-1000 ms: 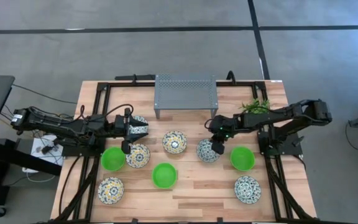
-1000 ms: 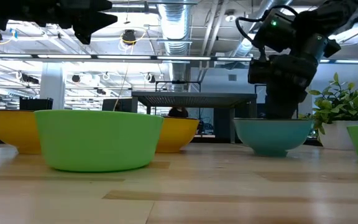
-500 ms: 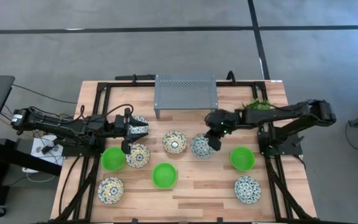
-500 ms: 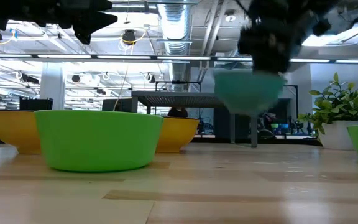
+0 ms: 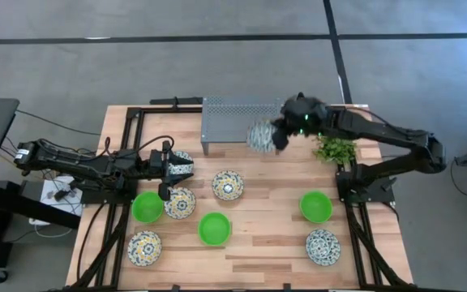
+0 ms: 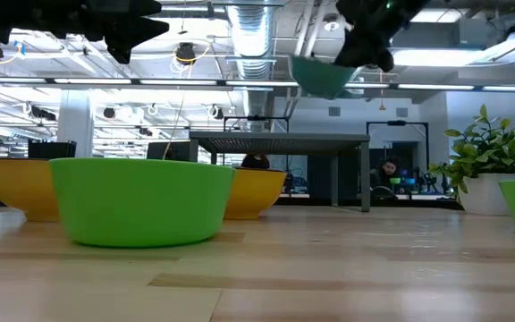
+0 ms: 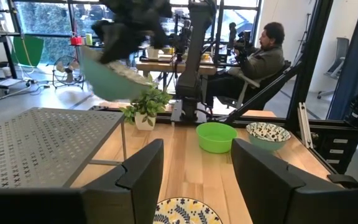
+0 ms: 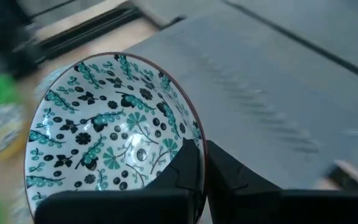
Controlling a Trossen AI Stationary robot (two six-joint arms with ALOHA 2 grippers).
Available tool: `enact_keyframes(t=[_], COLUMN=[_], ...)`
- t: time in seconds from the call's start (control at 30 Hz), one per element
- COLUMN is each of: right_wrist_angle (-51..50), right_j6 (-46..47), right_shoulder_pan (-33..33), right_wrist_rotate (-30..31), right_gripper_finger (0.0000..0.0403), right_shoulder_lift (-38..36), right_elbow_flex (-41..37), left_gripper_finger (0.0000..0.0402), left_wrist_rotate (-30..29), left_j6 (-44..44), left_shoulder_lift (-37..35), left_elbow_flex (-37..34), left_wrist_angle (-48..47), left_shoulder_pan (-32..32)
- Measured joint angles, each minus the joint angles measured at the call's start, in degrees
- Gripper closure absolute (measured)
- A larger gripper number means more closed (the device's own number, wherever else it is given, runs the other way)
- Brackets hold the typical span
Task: Pick & Place Mini bowls
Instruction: Put the middle green patterned bowl on the shelf
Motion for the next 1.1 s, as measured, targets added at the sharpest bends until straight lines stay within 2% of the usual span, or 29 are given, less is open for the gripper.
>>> enact_keyframes(t=[0.17,0.3,0.73,1.1], right_wrist_angle=[-3.40,-4.12,-2.96,-3.20], right_j6=[0.02,-0.21,-1.47,-4.11], right_shoulder_pan=[-9.12,-13.89,-18.51,-22.11], right_wrist_rotate=[-3.89,-7.30,-14.26,-13.32], right_gripper_finger=[0.0393,0.0398,0.0392,0.0361], right_shoulder_lift=[1.14,3.43,9.90,10.02], right_elbow_flex=[0.21,0.19,0.32,0.25], left_gripper_finger=[0.0211,0.0211,0.0211,0.0211], left_wrist_rotate=[0.00,0.00,0.00,0.00], left_j6=[0.01,0.00,0.00,0.00], left_shoulder_lift=[0.00,0.00,0.00,0.00], left_elbow_flex=[-0.01,0.00,-0.02,0.00], left_wrist_angle=[-0.01,-0.02,-0.01,0.00], left_shoulder_pan=[-0.01,-0.01,0.00,0.01])
